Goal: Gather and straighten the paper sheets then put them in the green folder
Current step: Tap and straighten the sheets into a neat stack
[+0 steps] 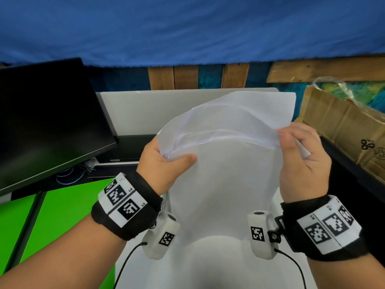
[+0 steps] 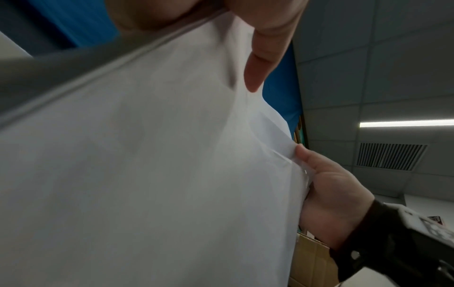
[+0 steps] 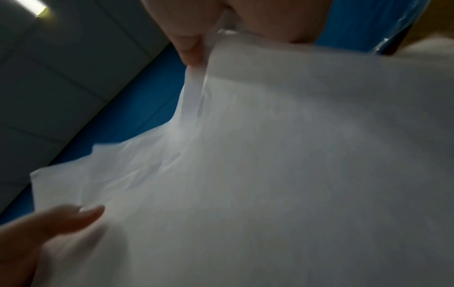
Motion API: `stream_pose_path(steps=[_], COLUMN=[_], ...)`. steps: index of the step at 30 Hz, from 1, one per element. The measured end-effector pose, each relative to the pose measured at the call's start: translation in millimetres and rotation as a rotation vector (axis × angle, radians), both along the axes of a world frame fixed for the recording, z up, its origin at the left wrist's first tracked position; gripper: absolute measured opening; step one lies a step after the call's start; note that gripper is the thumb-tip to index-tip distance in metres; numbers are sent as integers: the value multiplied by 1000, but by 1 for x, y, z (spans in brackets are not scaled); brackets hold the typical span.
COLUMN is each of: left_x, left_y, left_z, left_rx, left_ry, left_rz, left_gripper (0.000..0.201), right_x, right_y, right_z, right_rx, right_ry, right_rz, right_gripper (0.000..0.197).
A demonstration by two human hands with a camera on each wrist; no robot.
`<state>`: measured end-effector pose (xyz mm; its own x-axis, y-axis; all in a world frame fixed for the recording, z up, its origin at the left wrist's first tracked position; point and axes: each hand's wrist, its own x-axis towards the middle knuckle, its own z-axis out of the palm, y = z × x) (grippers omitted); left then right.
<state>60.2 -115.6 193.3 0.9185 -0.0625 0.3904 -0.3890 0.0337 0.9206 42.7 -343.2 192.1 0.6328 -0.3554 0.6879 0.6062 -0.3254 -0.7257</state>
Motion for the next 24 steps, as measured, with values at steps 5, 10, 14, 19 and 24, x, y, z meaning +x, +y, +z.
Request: stream_pose_path(steps=[5, 10, 14, 19, 24], left_x=[7, 13, 17, 17, 9], left_y=[4, 11, 14, 11, 6], left_z=[-9, -14, -16, -11, 1], left_rx=[13, -112, -135, -94, -84], left_ry=[89, 169, 169, 127, -13], left_rz=[-22, -108, -176, -200, -35], left_gripper=[41, 33, 37, 44, 38], right_x=[12, 22, 17, 5, 4], right_y=[-18, -63, -65, -26, -6], right_z=[1, -27, -62, -75, -60], right_rx=[-3, 119, 61, 211, 341], right_ry=[254, 420, 742, 728, 477], right_rz=[295, 548, 663, 504, 293], right_gripper=[14, 108, 125, 65, 21])
